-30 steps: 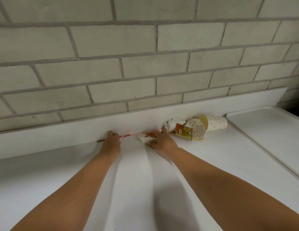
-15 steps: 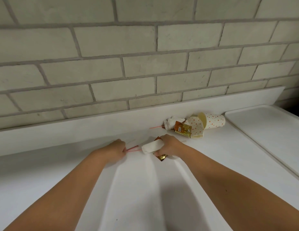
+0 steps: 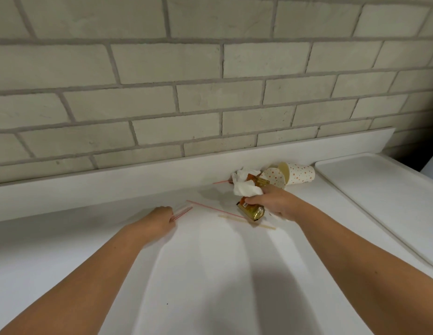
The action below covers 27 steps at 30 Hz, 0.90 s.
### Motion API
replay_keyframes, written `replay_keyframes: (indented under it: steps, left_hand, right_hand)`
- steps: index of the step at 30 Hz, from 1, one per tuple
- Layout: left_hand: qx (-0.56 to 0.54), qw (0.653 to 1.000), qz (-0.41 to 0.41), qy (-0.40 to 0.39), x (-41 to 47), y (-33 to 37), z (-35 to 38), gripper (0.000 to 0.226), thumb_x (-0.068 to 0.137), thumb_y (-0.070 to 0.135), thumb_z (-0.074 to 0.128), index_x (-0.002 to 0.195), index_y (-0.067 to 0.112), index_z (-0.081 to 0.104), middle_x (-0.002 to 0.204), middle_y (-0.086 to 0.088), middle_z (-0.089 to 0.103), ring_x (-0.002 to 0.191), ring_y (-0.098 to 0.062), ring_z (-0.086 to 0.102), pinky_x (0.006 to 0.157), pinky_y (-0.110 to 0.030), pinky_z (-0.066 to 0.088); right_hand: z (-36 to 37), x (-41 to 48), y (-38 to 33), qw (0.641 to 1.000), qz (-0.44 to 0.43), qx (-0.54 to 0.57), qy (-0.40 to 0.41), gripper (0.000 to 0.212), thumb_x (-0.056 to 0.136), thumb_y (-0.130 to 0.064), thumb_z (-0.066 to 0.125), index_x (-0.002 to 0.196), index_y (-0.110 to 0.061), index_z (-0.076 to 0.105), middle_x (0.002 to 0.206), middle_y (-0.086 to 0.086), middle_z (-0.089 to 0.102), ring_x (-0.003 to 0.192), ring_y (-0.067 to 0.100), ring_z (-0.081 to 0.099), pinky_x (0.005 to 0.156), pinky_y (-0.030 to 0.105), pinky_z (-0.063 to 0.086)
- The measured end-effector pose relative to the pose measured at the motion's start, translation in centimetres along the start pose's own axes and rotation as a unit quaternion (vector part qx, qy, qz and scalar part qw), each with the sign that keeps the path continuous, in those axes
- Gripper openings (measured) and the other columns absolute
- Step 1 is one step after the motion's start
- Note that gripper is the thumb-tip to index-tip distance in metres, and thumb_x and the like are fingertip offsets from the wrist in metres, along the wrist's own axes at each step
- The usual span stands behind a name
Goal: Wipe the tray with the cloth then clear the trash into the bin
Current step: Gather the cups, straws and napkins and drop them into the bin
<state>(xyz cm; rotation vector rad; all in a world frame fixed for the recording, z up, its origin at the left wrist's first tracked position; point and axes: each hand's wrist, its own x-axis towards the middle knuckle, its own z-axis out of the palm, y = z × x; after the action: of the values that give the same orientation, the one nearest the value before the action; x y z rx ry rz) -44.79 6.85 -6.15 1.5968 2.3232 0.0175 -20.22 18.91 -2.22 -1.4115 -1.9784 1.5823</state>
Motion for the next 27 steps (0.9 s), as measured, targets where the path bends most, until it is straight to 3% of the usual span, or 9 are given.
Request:
replay_keyframes:
  steps: [4,6,9,11,13,18,22,25,27]
  left_hand:
    - [-0.052,0.998,0.022,0.027,0.8,2.3,-0.1,0.013,0.097,0.014,0.033,0.085,0.009,0.032,0.076,-0.006,0.044,0.078,-0.026,0.046,0.065,-0.027,0.029]
    - [-0.080,0.995,0.044,0.044,1.6,3.9,0.1,0.010,0.097,0.015,0.033,0.090,0.009,0.031,0.076,-0.006,0.045,0.079,-0.026,0.047,0.067,-0.030,0.033]
    - [-0.103,0.990,0.070,0.062,2.7,5.4,0.9,0.016,0.097,0.016,0.040,0.108,0.004,0.044,0.111,-0.017,0.059,0.104,-0.032,0.057,0.085,-0.033,0.042]
    - [-0.104,0.991,0.065,0.051,3.0,5.6,1.4,0.024,0.095,0.016,0.047,0.115,0.003,0.051,0.119,-0.018,0.059,0.108,-0.031,0.057,0.086,-0.029,0.042]
    - [-0.115,0.991,0.057,0.048,2.8,5.5,1.5,0.016,0.092,0.015,0.051,0.103,0.005,0.058,0.112,-0.017,0.063,0.101,-0.031,0.060,0.078,-0.026,0.042]
    - [-0.021,0.999,0.041,-0.020,1.9,4.7,0.3,0.019,0.092,0.017,0.041,0.093,0.008,0.058,0.104,-0.014,0.063,0.096,-0.030,0.060,0.069,-0.027,0.039]
    - [0.012,0.996,0.043,-0.071,0.2,4.4,0.3,0.013,0.091,0.025,0.043,0.083,0.015,0.045,0.075,0.001,0.047,0.068,-0.018,0.046,0.053,-0.025,0.031]
    - [0.040,0.997,0.044,-0.055,-0.4,5.4,1.2,0.021,0.094,0.020,0.040,0.107,0.007,0.052,0.101,-0.007,0.057,0.096,-0.026,0.058,0.068,-0.026,0.040]
    - [0.028,0.999,0.016,-0.042,-0.9,6.1,1.7,0.030,0.096,0.016,0.040,0.120,0.002,0.050,0.121,-0.013,0.056,0.112,-0.028,0.056,0.078,-0.026,0.040]
  right_hand:
    - [-0.2,0.1,1.8,0.984,-0.008,-0.178,-0.025,0.036,0.081,-0.017,0.070,0.115,-0.009,0.059,0.104,0.005,0.064,0.103,0.023,0.061,0.085,0.028,0.046]
    - [0.9,0.2,2.5,0.967,-0.021,-0.254,-0.015,0.043,0.078,-0.021,0.074,0.116,-0.011,0.059,0.110,0.004,0.061,0.110,0.022,0.059,0.085,0.027,0.045]
    - [2.4,0.7,2.6,0.934,-0.025,-0.355,0.021,0.058,0.077,-0.034,0.074,0.126,-0.013,0.051,0.122,0.003,0.055,0.114,0.020,0.053,0.091,0.030,0.047]
    - [2.8,1.2,2.6,0.926,0.002,-0.375,0.037,0.061,0.077,-0.035,0.074,0.128,-0.013,0.049,0.123,0.003,0.057,0.114,0.021,0.054,0.091,0.031,0.048]
    - [2.7,1.3,2.7,0.925,0.029,-0.376,0.043,0.058,0.077,-0.033,0.074,0.125,-0.012,0.049,0.121,0.005,0.060,0.111,0.021,0.057,0.089,0.030,0.050]
    - [1.9,0.2,3.2,0.943,0.040,-0.329,0.023,0.053,0.073,-0.026,0.077,0.116,-0.006,0.055,0.113,0.009,0.063,0.097,0.021,0.060,0.074,0.028,0.047]
    - [2.2,-1.3,3.0,0.939,0.047,-0.341,0.013,0.050,0.075,-0.024,0.072,0.118,-0.008,0.051,0.116,0.008,0.060,0.091,0.018,0.056,0.073,0.026,0.045]
    - [3.0,-2.4,2.8,0.928,0.054,-0.367,0.019,0.046,0.078,-0.021,0.068,0.119,-0.010,0.049,0.113,0.006,0.059,0.093,0.019,0.057,0.072,0.025,0.045]
    - [3.6,-3.1,2.9,0.925,0.047,-0.377,0.030,0.040,0.078,-0.015,0.065,0.115,-0.010,0.051,0.100,0.004,0.056,0.086,0.019,0.055,0.060,0.022,0.041]
